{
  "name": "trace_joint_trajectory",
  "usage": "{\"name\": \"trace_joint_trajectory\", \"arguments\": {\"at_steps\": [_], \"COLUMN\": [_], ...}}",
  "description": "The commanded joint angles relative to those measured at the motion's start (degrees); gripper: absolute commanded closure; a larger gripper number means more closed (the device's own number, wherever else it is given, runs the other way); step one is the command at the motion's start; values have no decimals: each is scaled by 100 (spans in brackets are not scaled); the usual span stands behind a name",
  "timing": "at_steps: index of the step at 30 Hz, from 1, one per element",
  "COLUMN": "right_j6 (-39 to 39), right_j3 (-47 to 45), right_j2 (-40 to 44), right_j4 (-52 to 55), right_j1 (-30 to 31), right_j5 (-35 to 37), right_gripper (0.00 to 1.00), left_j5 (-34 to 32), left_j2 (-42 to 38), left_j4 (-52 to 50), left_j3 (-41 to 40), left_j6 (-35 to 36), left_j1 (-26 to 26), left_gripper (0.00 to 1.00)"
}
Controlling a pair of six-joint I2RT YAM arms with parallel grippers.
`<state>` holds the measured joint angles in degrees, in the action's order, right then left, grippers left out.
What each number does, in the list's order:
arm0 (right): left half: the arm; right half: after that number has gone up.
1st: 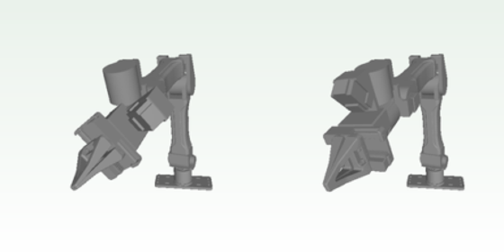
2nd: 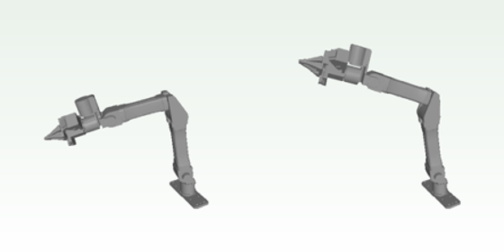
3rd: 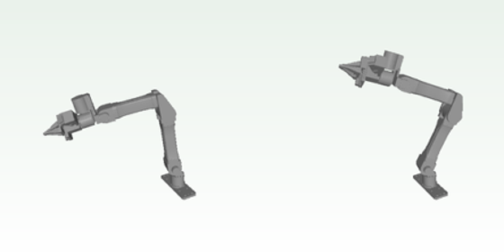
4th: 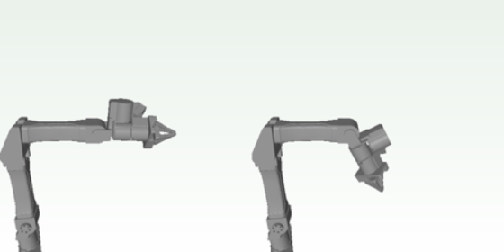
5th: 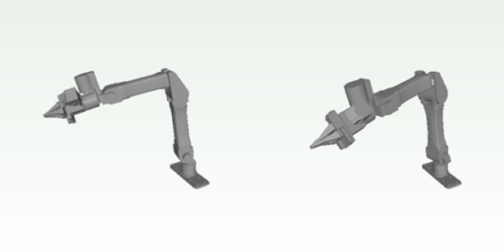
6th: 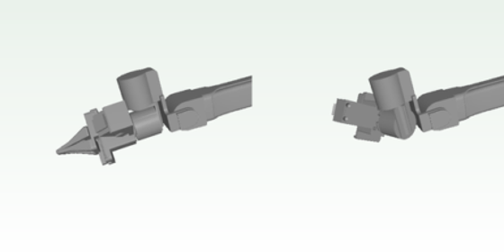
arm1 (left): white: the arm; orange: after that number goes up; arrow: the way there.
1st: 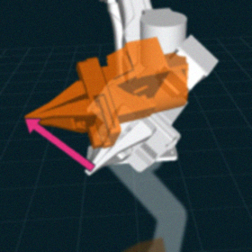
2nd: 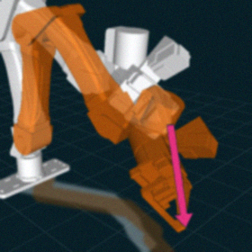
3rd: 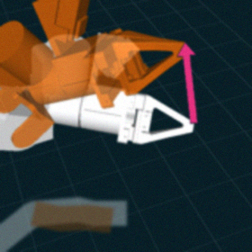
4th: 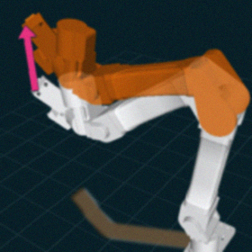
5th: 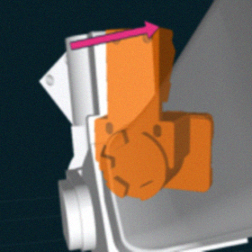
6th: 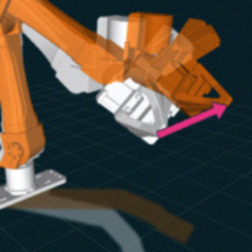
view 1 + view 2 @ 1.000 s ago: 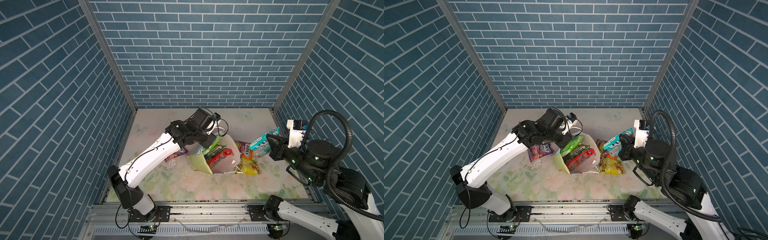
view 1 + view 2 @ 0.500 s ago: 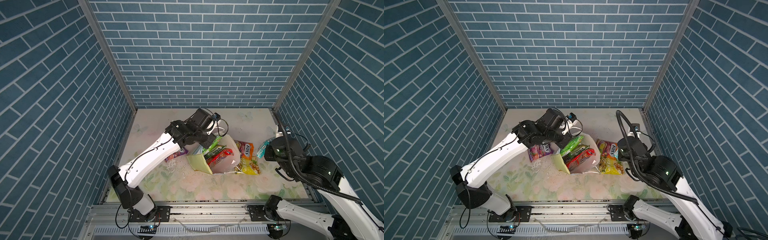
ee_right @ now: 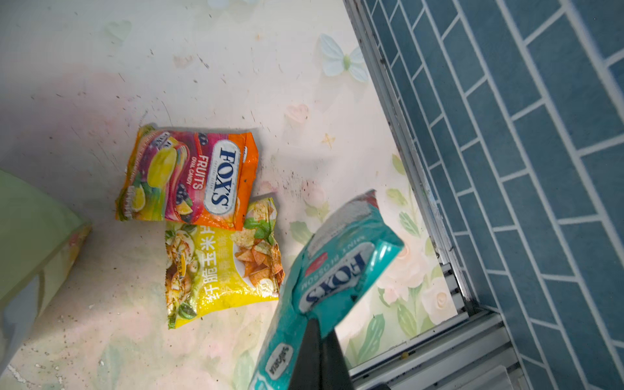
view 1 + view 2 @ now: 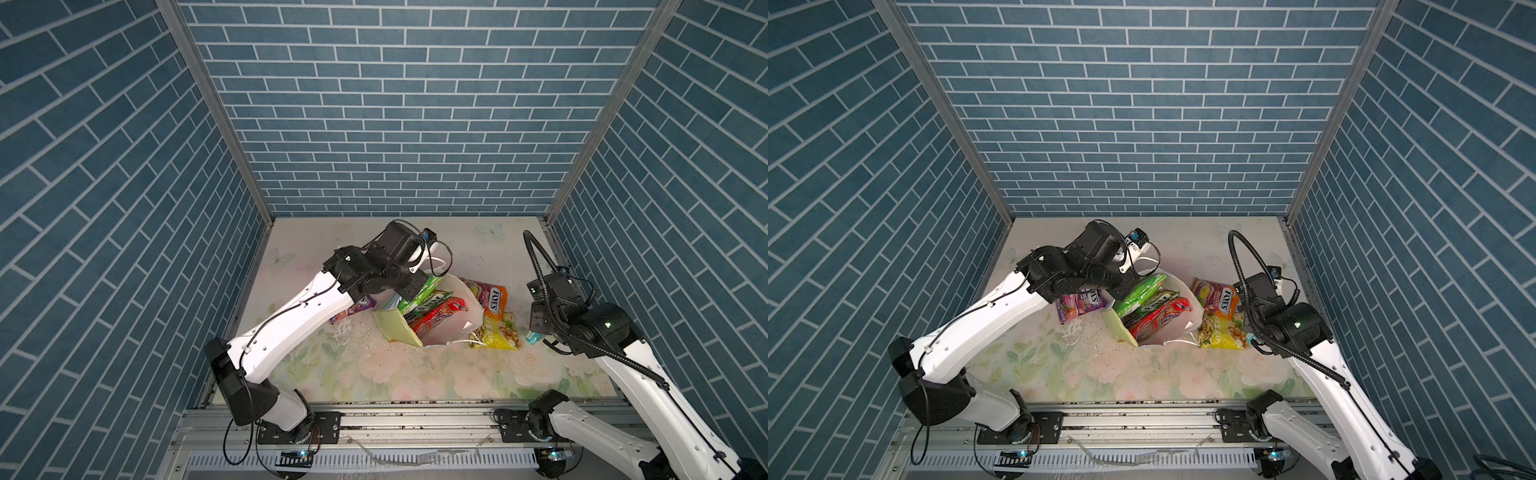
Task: Take the snacks out of the paper bag
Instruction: Place the snack at the middle-right of the table.
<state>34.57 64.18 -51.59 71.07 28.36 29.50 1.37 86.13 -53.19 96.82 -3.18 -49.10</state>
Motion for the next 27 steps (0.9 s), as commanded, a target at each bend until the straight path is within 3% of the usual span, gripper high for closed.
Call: {"name": "trace_joint_trajectory", "arguments": {"at_steps": [1, 14, 27], "right_j6": [-159, -518, -883], "right_j3": [-91, -222, -87], "right_j2": [-84, -635, -1787], "right_j4": [-315, -526, -1035], "right_j1": [-290, -1028, -1631], "right_j5": [-339, -506, -410], "right_gripper": [100, 100, 100], "left_j5": [19, -5, -136], "left_j2": [-135, -79, 36], "left_j4": [-20, -61, -136], "left_j3": [-40, 23, 144], "left_j6": [-6, 76, 115], "left_j1": [26, 24, 24], "left_gripper": [100, 100, 100]}}
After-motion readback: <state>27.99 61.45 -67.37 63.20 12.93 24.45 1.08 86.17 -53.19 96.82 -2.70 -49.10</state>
